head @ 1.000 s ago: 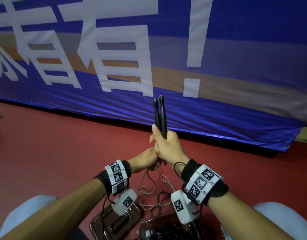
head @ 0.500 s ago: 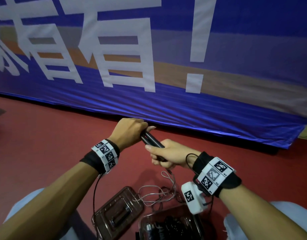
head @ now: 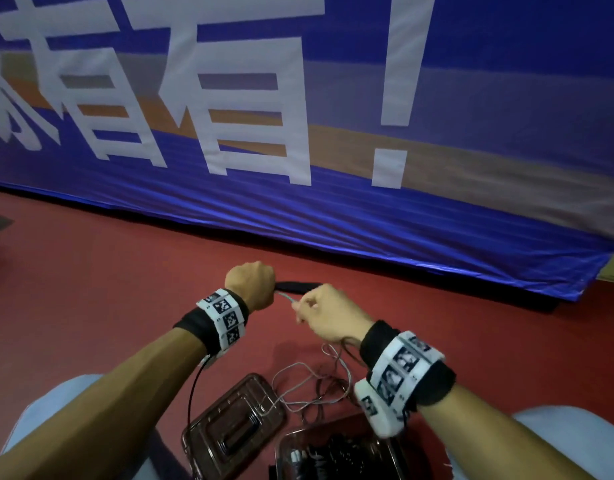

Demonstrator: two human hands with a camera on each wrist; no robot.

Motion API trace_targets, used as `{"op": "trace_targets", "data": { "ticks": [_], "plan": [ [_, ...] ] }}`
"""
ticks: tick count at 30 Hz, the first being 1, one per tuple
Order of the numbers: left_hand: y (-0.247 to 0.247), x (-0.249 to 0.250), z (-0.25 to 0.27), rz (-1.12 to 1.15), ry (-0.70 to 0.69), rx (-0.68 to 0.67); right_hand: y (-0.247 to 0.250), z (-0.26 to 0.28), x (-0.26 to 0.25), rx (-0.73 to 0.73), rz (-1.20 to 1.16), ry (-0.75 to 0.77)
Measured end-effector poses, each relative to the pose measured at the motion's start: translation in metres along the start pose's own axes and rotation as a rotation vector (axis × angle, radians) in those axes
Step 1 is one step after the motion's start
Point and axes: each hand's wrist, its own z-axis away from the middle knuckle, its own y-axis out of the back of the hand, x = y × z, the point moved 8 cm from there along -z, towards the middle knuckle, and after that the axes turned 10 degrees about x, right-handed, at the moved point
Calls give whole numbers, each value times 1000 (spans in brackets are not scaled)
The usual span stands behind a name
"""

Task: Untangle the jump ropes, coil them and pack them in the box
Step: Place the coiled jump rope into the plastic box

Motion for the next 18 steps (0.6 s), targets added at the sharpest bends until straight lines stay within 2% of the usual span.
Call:
{"op": "trace_targets", "data": {
  "ticks": [1, 3, 6, 8, 10, 12, 14, 18],
  "plan": [
    [-6, 9, 3, -25, -47, -21, 14, -1, 0, 100, 245, 77],
    [-12, 26, 9, -20, -152, -27, 47, -3, -2, 298, 513, 166],
    [-5, 48, 15, 0, -313, 22, 73, -12, 8, 377, 589, 220],
    [9, 54, 17, 19, -386, 79, 85, -20, 16, 363, 508, 211],
    [30, 55, 18, 75, -404, 161, 97, -25, 23, 319, 317, 208],
    [55, 52, 18, 196, -403, 274, 109, -25, 17, 330, 123, 289],
    [86, 47, 23, 374, -400, 430, 116, -26, 10, 309, -28, 343],
    [130, 32, 36, 599, -344, 797, 107, -27, 7, 164, -304, 286]
  ]
}}
